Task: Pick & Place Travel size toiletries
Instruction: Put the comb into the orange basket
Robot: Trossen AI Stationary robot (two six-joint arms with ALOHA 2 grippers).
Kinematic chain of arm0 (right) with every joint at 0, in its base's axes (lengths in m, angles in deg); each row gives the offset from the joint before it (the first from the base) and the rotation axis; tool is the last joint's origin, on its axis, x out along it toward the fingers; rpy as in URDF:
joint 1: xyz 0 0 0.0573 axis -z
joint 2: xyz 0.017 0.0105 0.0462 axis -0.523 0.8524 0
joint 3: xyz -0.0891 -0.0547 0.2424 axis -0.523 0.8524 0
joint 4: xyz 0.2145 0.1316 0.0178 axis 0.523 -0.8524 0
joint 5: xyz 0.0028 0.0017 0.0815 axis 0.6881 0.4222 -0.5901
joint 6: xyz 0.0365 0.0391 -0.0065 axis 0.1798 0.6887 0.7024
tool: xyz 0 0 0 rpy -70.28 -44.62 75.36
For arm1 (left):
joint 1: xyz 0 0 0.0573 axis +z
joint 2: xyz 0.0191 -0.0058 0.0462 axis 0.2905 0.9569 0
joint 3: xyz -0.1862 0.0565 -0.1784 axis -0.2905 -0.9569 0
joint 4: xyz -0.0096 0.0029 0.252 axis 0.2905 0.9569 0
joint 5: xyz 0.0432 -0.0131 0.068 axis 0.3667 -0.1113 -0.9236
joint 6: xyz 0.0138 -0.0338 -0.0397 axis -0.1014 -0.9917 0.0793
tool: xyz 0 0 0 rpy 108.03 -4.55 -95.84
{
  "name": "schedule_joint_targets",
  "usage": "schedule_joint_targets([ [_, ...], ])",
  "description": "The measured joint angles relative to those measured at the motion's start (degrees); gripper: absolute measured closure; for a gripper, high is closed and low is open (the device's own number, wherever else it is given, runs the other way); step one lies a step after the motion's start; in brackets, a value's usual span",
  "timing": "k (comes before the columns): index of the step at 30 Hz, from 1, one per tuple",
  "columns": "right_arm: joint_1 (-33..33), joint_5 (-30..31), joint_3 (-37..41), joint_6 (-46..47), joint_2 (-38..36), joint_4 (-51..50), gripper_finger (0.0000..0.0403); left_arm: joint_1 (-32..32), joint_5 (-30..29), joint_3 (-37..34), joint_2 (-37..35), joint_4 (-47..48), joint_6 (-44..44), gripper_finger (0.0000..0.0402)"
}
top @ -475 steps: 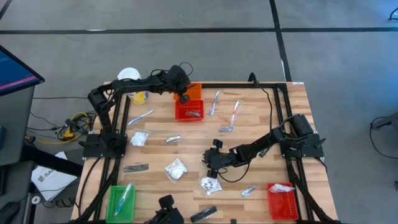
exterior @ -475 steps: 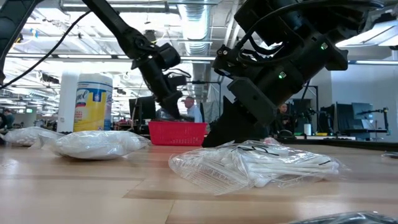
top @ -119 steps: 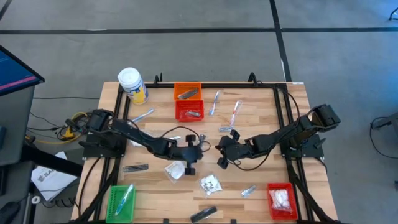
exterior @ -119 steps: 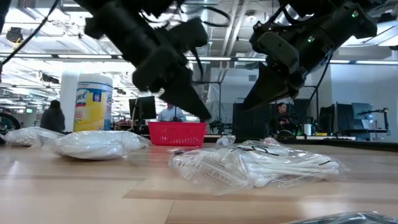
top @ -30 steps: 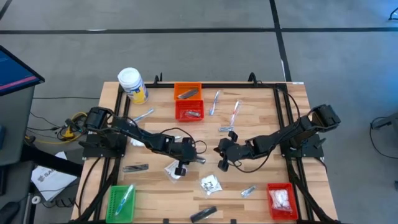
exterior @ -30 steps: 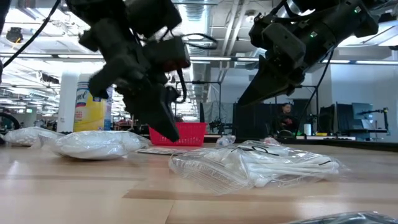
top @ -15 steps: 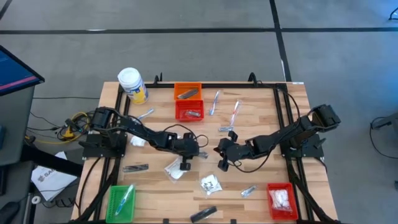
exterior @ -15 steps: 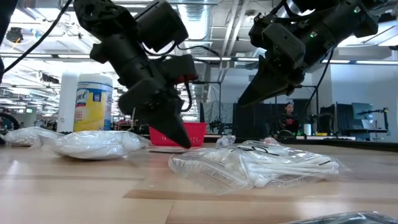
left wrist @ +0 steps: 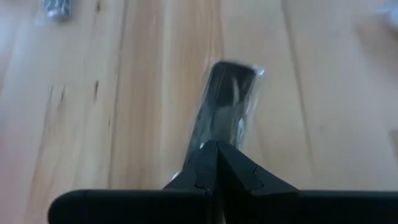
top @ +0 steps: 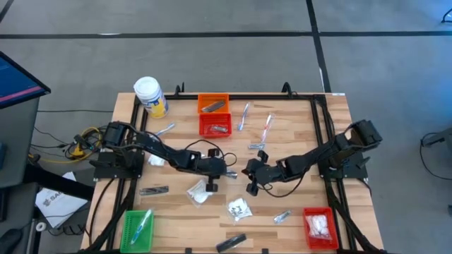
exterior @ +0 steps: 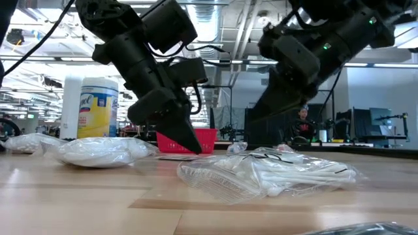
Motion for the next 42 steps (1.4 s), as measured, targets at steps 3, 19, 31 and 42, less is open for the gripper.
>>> schedule_joint_targets([
  [3,0.0,-3.6,-0.1,-1.6,4.2,5.8,0.038,0.1,-0.7,0.0,-0.8,2.1,-0.1,0.0401],
  [19,-0.1,-7.0,-6.2,-9.8,7.8,7.4,0.0392,1.6,0.7,-15.6,-18.0,-10.6,-2.1,0.0402],
  [31,2.0,-7.2,-6.3,-9.0,7.8,8.9,0.0389,3.7,9.2,-25.0,-25.1,-26.8,-3.5,0.0401],
  [42,2.8,-7.1,-6.4,-7.1,7.8,7.8,0.0314,4.7,9.7,-20.6,-13.1,-26.5,-0.5,0.0402],
])
